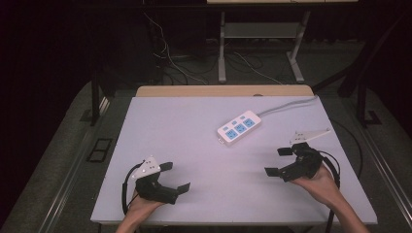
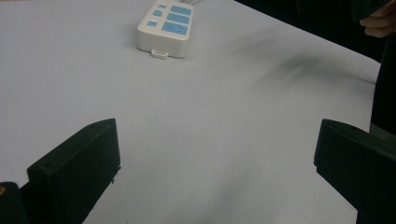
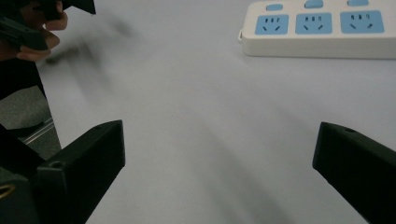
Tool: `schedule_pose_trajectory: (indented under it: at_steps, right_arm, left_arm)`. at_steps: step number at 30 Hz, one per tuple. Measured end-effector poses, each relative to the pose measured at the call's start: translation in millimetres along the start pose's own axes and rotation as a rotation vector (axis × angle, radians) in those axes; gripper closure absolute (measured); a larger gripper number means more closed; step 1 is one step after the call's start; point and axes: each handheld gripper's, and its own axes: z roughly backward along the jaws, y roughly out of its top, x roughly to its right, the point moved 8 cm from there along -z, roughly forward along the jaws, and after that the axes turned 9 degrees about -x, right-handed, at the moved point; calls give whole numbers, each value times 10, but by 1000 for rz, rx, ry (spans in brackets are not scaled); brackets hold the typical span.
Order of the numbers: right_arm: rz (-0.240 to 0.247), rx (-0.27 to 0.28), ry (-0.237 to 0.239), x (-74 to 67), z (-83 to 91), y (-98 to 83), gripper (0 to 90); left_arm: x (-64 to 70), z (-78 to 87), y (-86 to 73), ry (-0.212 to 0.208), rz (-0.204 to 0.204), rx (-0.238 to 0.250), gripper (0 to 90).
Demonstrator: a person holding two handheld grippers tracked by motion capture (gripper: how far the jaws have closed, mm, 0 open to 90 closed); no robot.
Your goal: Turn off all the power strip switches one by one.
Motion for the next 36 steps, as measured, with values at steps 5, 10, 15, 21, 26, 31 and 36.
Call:
schedule_pose_trajectory:
  at_steps: [5, 10, 15, 21, 26, 31, 36]
  right_arm:
    - [20, -21, 1, 21, 17, 136, 22]
    - [34, -29, -2, 50, 26, 256, 23]
    - [44, -35, -2, 87, 21, 381, 23]
    - [47, -44, -11, 154, -6, 497, 23]
    - [49, -52, -17, 224, -30, 590, 23]
    - [47, -54, -20, 257, -35, 676, 23]
    - [53, -63, -25, 277, -68, 772, 22]
  left_arm:
    - [-3, 2, -3, 0, -1, -2, 0]
    - [-6, 6, -1, 1, -2, -1, 0]
    - [-15, 5, -6, 1, 1, -4, 0]
    - [-25, 4, -10, 5, 3, -6, 0]
    - [-30, 0, -16, 5, 3, -11, 0]
    - [-36, 1, -17, 6, 4, -12, 0]
    - [-44, -4, -20, 15, 3, -18, 0]
